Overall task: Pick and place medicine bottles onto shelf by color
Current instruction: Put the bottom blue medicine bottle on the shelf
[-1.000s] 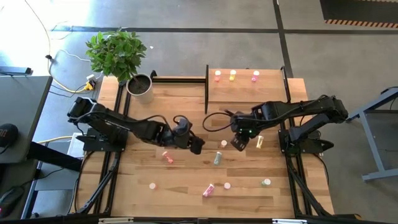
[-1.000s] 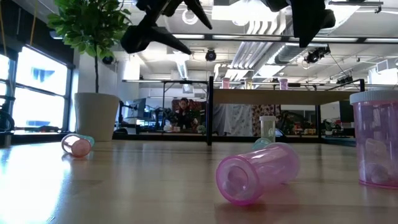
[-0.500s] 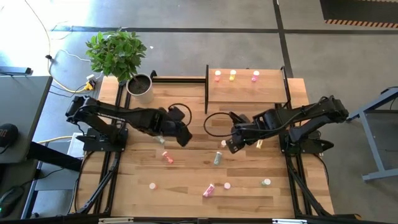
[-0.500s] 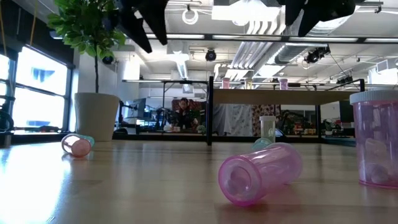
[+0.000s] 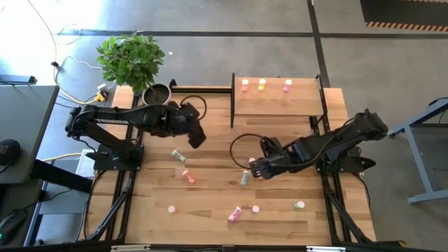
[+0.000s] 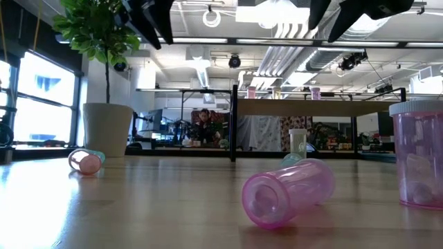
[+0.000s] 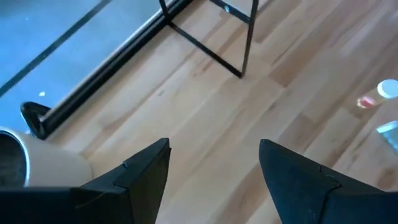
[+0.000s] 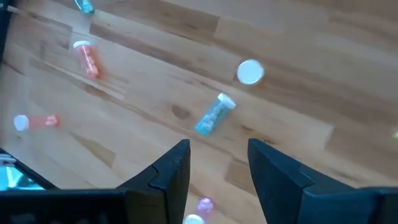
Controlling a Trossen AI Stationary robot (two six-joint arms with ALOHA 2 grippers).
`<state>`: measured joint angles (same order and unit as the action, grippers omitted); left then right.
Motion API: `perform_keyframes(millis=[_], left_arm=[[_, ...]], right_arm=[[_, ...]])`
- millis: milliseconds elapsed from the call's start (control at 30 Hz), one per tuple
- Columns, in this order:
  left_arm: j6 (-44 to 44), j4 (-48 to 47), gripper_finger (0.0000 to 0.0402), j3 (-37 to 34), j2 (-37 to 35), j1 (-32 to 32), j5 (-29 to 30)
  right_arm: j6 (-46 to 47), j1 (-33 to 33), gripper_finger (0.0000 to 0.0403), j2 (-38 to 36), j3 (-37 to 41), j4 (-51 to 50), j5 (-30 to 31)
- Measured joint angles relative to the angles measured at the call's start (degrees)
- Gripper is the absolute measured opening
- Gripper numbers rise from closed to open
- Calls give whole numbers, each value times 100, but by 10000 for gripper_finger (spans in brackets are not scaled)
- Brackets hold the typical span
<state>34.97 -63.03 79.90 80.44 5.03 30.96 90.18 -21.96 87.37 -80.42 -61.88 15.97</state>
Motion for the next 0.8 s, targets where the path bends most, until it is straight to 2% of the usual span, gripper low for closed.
perform_keyframes(millis=[400, 667, 800], left_arm=[[-433, 3, 239, -2, -106, 138, -15], [-524, 4, 239, -2, -102, 138, -26], [-526, 3, 239, -2, -101, 136, -28]], right_arm=[[1203, -35, 152, 783, 0, 229, -319], [1935, 63, 152, 1348, 0, 764, -911], [2048, 120, 152, 1648, 0, 1142, -947]])
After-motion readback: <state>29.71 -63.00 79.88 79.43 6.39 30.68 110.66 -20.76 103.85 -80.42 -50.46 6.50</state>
